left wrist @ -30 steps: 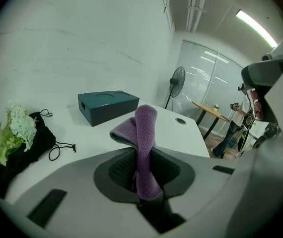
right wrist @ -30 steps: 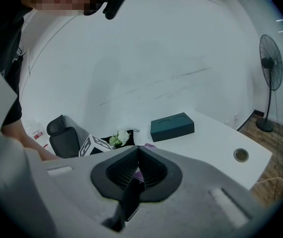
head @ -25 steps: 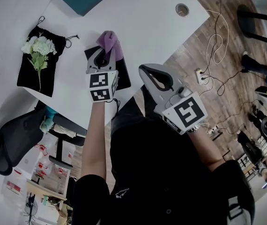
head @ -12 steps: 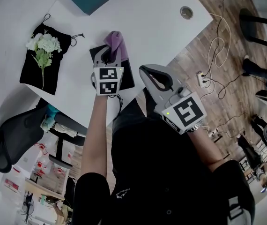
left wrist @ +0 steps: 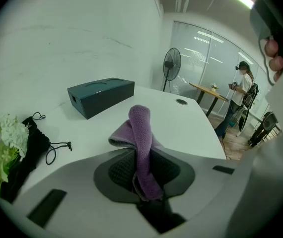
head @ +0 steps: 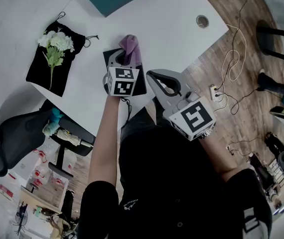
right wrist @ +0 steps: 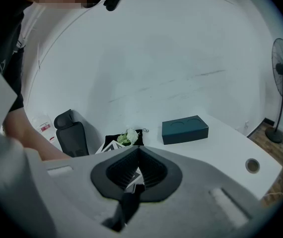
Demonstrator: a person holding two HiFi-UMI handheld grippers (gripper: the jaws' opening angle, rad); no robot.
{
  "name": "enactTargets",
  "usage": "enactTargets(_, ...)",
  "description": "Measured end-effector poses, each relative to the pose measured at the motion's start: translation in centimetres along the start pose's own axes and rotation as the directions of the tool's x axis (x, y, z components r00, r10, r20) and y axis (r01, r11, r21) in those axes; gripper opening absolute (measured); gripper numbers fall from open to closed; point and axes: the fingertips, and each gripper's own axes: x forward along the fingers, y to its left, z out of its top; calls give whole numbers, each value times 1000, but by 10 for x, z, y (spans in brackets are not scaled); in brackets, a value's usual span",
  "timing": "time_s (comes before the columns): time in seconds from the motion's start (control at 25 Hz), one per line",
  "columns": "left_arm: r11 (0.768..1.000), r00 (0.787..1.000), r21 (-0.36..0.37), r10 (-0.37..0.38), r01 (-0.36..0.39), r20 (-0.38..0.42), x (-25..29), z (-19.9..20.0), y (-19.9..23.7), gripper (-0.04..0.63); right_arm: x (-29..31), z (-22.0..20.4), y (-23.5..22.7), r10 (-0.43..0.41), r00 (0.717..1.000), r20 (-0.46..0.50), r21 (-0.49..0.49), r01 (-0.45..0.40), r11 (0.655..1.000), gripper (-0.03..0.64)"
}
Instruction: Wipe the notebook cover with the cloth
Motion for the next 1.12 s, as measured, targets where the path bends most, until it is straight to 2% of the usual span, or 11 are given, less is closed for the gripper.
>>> enactTargets(0.2, 1000, 1000, 3, 9, -8, -12, 1, -1, 1, 71, 1, 6, 10, 23, 1000, 5, -77, -22, 997, 3)
enactTargets(0.72, 1000, 999, 0, 29, -29, -27, -8, -5, 10, 72, -14, -7, 17, 27, 999, -31, -71, -29, 997, 3)
enactTargets(1.12, 996, 996, -23, 81, -82, -22, -20, -15, 35, 72, -13, -10, 19, 29, 999, -35, -76, -32, 997, 3)
